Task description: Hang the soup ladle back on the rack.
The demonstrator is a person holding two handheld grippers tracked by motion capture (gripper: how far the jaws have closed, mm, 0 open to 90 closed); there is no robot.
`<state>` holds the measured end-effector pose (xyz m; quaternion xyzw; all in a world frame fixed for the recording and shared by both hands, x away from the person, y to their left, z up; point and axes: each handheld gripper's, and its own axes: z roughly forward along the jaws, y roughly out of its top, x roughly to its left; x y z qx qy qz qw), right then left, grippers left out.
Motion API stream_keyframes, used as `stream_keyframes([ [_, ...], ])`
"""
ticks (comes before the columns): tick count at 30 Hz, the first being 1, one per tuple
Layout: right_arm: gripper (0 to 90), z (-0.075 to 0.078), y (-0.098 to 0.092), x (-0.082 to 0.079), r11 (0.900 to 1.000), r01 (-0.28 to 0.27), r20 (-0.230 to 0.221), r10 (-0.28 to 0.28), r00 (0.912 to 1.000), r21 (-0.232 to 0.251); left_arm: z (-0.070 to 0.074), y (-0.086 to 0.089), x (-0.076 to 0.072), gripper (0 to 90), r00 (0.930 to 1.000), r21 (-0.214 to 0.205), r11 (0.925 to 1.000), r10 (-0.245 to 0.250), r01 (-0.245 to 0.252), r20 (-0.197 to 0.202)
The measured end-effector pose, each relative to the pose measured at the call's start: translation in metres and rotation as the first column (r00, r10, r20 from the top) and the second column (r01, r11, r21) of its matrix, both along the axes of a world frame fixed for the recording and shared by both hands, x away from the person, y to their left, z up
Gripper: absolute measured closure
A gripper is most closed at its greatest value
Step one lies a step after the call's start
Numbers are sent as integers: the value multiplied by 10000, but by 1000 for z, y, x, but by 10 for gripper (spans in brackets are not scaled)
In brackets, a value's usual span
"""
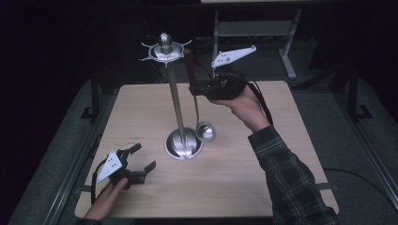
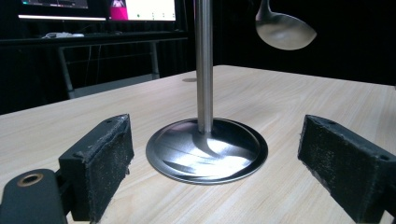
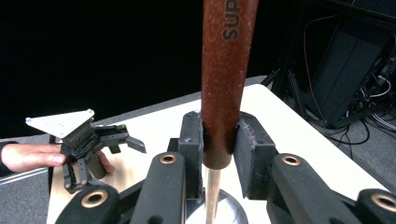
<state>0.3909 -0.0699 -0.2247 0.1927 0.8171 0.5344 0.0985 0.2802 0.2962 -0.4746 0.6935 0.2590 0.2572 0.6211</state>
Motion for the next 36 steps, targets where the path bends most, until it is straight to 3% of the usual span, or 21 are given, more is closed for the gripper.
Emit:
stream_keyframes([
  [9, 722, -3, 1, 2, 9998, -17, 42, 16, 10000, 173, 0, 0, 0, 97, 10000, 14, 10000, -9, 9, 2],
  [19, 620, -2, -6, -1, 9997, 192, 115, -194, 9997, 161, 0, 0, 0, 97, 10000, 25, 10000, -1, 1, -4],
  [36, 524, -22, -38, -8, 9964, 831, -136, -829, 9965, 144, 0, 0, 0, 97, 10000, -44, 10000, 11, -11, -29],
])
